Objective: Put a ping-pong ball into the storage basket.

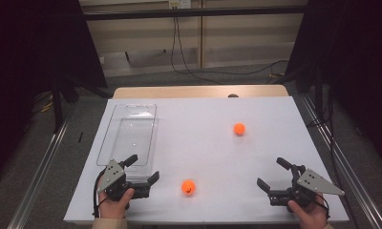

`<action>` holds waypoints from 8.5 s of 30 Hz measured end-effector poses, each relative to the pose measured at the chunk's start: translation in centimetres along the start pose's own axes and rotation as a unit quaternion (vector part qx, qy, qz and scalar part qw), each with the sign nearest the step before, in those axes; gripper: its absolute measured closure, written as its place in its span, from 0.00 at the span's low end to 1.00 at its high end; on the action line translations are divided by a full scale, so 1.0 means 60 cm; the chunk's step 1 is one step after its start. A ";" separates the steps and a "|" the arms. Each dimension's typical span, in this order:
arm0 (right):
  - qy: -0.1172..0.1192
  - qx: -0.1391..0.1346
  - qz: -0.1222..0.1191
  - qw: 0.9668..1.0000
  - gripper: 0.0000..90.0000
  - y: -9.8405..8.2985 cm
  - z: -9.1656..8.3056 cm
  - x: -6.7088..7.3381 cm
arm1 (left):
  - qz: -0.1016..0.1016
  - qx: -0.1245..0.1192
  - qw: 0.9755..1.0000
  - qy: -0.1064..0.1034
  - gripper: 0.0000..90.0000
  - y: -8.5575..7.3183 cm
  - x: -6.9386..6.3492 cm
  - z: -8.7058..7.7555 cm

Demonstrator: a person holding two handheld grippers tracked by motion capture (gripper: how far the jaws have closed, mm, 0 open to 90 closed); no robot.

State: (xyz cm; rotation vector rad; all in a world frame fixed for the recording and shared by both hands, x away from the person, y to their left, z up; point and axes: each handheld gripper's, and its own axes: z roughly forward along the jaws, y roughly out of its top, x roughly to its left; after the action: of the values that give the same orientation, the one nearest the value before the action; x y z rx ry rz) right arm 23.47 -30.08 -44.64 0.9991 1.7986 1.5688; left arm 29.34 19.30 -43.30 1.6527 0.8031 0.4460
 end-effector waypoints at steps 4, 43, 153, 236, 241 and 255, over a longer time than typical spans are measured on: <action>0.002 0.000 0.001 1.000 0.00 0.000 0.000 0.000 | 0.001 -0.001 1.000 -0.005 0.02 0.002 -0.003 0.003; 0.010 0.003 -0.004 1.000 0.01 -0.001 0.002 0.003 | 0.013 0.015 0.999 -0.041 0.02 0.003 -0.026 0.030; 0.018 0.008 -0.007 1.000 0.01 -0.002 0.003 0.005 | 0.026 0.165 0.977 -0.130 0.08 -0.008 -0.090 0.102; 0.014 0.009 -0.008 1.000 0.02 -0.002 -0.001 0.004 | 0.052 0.267 0.949 -0.159 0.44 -0.020 -0.108 0.140; 0.015 0.009 -0.009 1.000 0.02 -0.002 -0.001 0.005 | 0.054 0.267 0.949 -0.158 0.47 -0.020 -0.109 0.140; 0.016 0.009 -0.009 1.000 0.02 -0.002 -0.001 0.004 | 0.060 0.269 0.948 -0.159 0.55 -0.019 -0.113 0.140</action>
State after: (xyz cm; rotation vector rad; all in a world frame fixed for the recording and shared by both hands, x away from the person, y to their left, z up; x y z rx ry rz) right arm 23.22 -29.92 -44.74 0.9700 1.8419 1.5684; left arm 30.06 8.69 -45.52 2.2196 0.6102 0.0273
